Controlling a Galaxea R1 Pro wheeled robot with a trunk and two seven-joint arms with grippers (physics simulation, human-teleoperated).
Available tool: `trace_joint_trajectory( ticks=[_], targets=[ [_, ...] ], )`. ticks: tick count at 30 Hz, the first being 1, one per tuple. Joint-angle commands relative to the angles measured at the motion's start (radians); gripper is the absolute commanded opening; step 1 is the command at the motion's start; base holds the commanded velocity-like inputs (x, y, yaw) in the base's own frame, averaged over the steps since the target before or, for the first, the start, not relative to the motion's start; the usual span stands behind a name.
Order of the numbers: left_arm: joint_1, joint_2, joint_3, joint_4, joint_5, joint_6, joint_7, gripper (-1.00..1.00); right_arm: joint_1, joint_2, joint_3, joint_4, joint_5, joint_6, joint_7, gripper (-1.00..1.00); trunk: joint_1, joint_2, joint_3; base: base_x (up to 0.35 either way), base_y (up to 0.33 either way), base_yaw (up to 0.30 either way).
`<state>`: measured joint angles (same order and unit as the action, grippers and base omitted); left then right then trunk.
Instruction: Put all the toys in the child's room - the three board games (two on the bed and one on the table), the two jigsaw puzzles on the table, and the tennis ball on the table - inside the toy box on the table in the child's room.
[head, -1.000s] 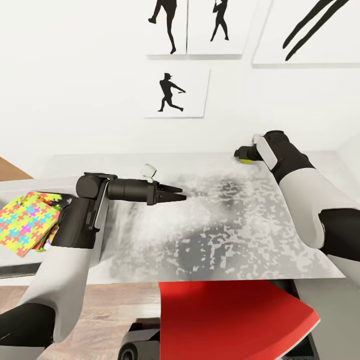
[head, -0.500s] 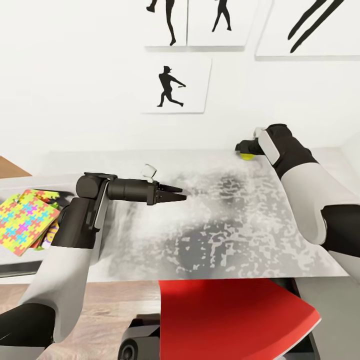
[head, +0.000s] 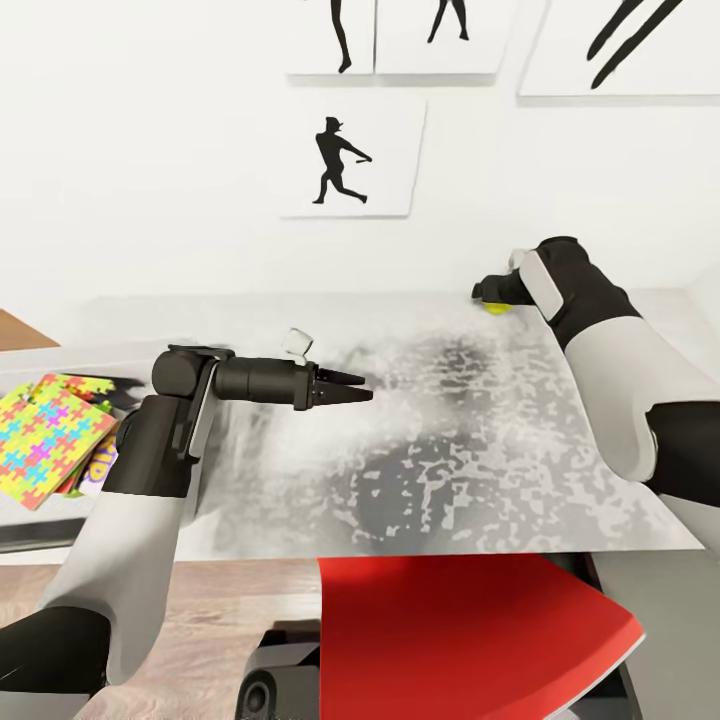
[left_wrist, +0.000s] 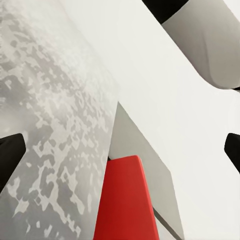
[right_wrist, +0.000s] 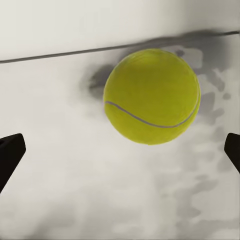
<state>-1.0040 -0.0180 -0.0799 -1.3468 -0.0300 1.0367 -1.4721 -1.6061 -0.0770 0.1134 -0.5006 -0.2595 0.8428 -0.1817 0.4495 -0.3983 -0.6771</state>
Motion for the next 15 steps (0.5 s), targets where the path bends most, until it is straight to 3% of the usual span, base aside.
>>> trace_joint_trajectory(
  ticks=[1,15],
  targets=[
    [-0.001,0.000,0.000,0.000,-0.003,0.011,-0.005,1.00,-0.001,-0.002,0.008,-0.001,-0.011,0.005,-0.007,1.00,0.000,-0.002,-0.003,0.000,0.000,0.000],
    [-0.001,-0.001,0.000,0.000,-0.003,0.011,-0.005,1.00,-0.029,-0.020,0.007,-0.001,-0.009,0.013,-0.005,1.00,0.000,-0.002,-0.023,0.000,0.000,0.000]
  ],
)
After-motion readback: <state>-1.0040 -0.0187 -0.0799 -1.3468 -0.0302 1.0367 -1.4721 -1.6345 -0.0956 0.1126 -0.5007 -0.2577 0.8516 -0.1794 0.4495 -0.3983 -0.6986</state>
